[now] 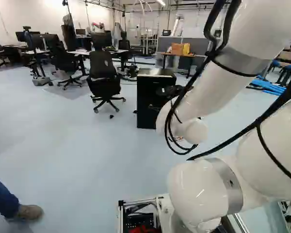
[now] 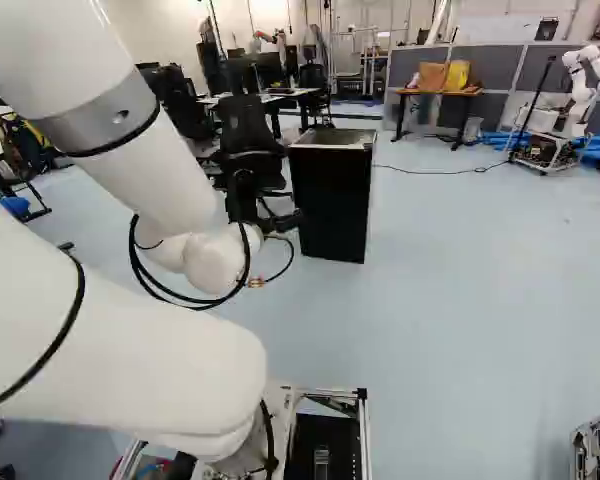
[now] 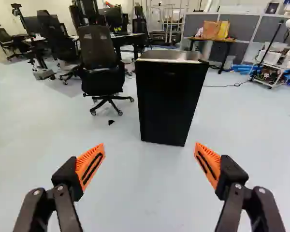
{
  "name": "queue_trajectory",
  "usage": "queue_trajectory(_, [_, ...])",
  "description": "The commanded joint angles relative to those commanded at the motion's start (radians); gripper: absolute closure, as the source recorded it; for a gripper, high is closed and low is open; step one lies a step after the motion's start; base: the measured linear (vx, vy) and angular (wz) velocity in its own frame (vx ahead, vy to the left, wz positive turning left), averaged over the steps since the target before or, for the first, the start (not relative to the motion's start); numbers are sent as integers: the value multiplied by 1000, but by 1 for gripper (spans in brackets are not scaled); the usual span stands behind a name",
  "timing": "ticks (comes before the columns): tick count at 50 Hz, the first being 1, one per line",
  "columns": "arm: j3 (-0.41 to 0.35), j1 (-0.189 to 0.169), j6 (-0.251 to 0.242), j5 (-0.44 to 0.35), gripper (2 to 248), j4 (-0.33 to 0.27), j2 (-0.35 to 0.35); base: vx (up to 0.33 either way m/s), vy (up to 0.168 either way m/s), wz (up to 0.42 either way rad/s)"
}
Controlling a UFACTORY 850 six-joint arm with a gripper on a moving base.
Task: Grab a drink from the fridge
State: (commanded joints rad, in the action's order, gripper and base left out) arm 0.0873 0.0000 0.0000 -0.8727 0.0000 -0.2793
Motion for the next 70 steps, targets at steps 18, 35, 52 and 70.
queue_trajectory(18, [0,0,0,0,3,0,0,0,0,0])
queue_trajectory(35, [0,0,0,0,3,0,0,3,0,42])
queue_trajectory(52, [0,0,0,0,3,0,0,52,-4,-10])
queue_trajectory(70, [0,0,0,0,3,0,0,62,27,-15])
